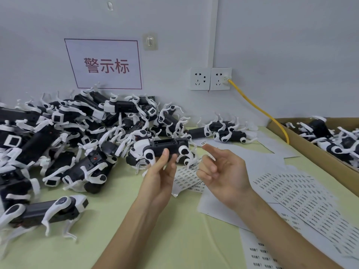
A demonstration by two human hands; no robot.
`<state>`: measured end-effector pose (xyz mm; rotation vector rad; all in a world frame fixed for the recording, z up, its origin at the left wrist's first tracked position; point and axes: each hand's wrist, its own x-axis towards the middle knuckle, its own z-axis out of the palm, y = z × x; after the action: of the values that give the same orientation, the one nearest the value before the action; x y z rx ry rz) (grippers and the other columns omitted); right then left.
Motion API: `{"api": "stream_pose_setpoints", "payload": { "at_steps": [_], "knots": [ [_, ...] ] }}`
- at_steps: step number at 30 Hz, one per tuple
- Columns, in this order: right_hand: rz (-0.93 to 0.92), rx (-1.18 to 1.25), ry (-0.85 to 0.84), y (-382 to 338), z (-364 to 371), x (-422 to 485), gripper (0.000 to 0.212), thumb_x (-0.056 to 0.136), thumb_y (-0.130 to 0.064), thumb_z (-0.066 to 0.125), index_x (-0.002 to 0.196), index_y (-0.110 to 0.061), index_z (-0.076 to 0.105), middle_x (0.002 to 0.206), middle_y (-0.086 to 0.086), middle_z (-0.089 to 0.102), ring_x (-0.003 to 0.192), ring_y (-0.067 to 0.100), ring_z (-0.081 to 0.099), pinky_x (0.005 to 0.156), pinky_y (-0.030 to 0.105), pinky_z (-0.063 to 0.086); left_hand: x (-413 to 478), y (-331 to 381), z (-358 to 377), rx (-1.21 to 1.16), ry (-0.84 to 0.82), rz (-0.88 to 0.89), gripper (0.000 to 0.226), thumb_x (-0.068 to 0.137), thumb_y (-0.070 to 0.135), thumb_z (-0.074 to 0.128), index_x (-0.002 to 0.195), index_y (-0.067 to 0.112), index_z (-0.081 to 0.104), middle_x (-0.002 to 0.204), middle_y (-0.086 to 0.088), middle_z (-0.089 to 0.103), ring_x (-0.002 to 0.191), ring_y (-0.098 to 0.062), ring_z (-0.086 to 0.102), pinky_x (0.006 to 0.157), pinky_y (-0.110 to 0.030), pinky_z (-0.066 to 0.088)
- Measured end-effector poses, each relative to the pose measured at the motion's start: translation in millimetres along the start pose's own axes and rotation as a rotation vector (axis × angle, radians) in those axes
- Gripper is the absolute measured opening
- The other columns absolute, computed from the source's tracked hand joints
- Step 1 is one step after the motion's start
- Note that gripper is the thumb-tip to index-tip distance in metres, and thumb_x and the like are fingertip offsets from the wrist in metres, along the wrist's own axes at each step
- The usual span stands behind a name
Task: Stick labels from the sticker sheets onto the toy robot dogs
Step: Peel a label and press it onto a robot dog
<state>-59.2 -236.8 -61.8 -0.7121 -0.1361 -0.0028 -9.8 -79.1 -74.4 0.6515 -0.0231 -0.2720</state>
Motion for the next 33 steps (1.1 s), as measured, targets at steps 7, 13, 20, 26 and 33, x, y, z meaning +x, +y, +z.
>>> {"api": "stream_pose_setpoints", "payload": {
  "at_steps": [7, 13, 20, 26, 33],
  "knots": [
    [0.199, -0.151, -0.053, 29, 1, -1, 0.048, 0.081, -0.021, 0.058, 0.127, -0.015, 0.072, 0.050, 0.002, 0.036, 0.045, 0.013, 0.028, 0.049, 0.025, 0.029, -1, -2, 1, -0.050, -0.072, -0.005, 0.016, 0.080, 0.017, 0.073, 0.066, 0.013, 0.079, 0.080, 0.001, 0.072, 0.087, -0.010, 0.076, 0.077, -0.022, 0.060],
    [0.221, -0.139, -0.033, 35, 1, 0, 0.052, 0.078, -0.018, 0.059, 0.129, -0.021, 0.071, 0.052, 0.003, 0.037, 0.046, 0.013, 0.027, 0.049, 0.025, 0.030, -6, -3, 1, 0.085, -0.139, -0.018, 0.022, 0.085, 0.028, 0.069, 0.066, 0.021, 0.079, 0.086, 0.005, 0.075, 0.094, -0.005, 0.074, 0.091, -0.024, 0.049],
    [0.207, -0.137, -0.017, 32, 2, -1, 0.053, 0.077, -0.018, 0.060, 0.129, -0.020, 0.071, 0.053, 0.003, 0.036, 0.046, 0.013, 0.027, 0.050, 0.026, 0.027, -6, -5, 0, 0.124, -0.151, -0.047, 0.022, 0.086, 0.027, 0.067, 0.071, 0.021, 0.083, 0.095, 0.003, 0.079, 0.097, -0.005, 0.075, 0.094, -0.027, 0.047],
    [0.205, -0.167, -0.017, 32, 2, -2, 0.050, 0.081, -0.018, 0.056, 0.129, -0.019, 0.071, 0.053, 0.002, 0.037, 0.047, 0.012, 0.027, 0.053, 0.027, 0.026, -3, -9, -1, 0.149, -0.141, -0.033, 0.007, 0.084, 0.017, 0.072, 0.090, 0.015, 0.071, 0.109, -0.005, 0.071, 0.113, -0.016, 0.069, 0.116, -0.037, 0.043],
    [0.207, -0.181, -0.030, 34, 2, -1, 0.051, 0.079, -0.021, 0.059, 0.129, -0.020, 0.072, 0.055, 0.003, 0.036, 0.048, 0.013, 0.028, 0.054, 0.027, 0.026, 1, -13, -5, 0.154, -0.105, -0.031, 0.034, 0.080, 0.020, 0.075, 0.112, 0.011, 0.067, 0.133, -0.014, 0.065, 0.134, -0.026, 0.059, 0.122, -0.046, 0.036]
  ]
}}
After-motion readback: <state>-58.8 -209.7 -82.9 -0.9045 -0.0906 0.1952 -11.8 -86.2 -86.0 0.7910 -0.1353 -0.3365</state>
